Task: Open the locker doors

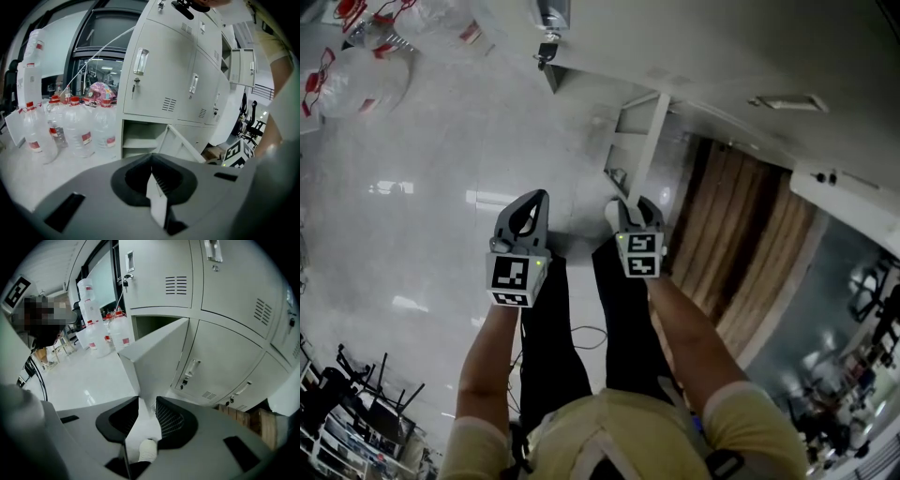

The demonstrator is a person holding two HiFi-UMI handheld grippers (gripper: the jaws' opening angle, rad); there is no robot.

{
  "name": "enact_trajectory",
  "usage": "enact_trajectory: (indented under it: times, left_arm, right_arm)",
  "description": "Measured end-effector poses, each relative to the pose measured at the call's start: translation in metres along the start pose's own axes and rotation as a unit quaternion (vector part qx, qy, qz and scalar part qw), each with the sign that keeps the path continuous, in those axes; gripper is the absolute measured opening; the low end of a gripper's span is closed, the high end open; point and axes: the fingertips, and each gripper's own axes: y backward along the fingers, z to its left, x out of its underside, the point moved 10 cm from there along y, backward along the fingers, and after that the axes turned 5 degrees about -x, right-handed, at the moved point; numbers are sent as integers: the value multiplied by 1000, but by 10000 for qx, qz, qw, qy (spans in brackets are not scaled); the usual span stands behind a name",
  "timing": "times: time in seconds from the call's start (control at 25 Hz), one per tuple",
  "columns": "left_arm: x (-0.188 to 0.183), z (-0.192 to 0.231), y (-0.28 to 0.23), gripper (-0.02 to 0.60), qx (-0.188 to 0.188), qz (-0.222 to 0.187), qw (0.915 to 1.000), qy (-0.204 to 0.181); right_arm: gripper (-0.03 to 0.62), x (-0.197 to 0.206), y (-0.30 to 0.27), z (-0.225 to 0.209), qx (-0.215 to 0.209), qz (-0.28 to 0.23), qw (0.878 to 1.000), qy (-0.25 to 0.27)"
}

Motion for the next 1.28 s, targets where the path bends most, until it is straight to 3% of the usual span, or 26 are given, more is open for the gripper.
enact_trajectory:
  times: [0.36, 0.88, 1.28]
  left_arm:
    - [-17, -21, 12, 3, 32, 29, 9999, 163]
    - [-67, -17, 34, 3, 423, 98, 9989, -171]
    - [-120, -10, 59, 3, 616, -164, 9970, -441]
  right_arm:
    - [114, -2, 32, -21, 155, 143, 9998, 11]
    - [114, -15, 88, -33, 807, -10, 9947, -631]
    - [114, -51, 148, -40, 1296, -828, 9830, -1005]
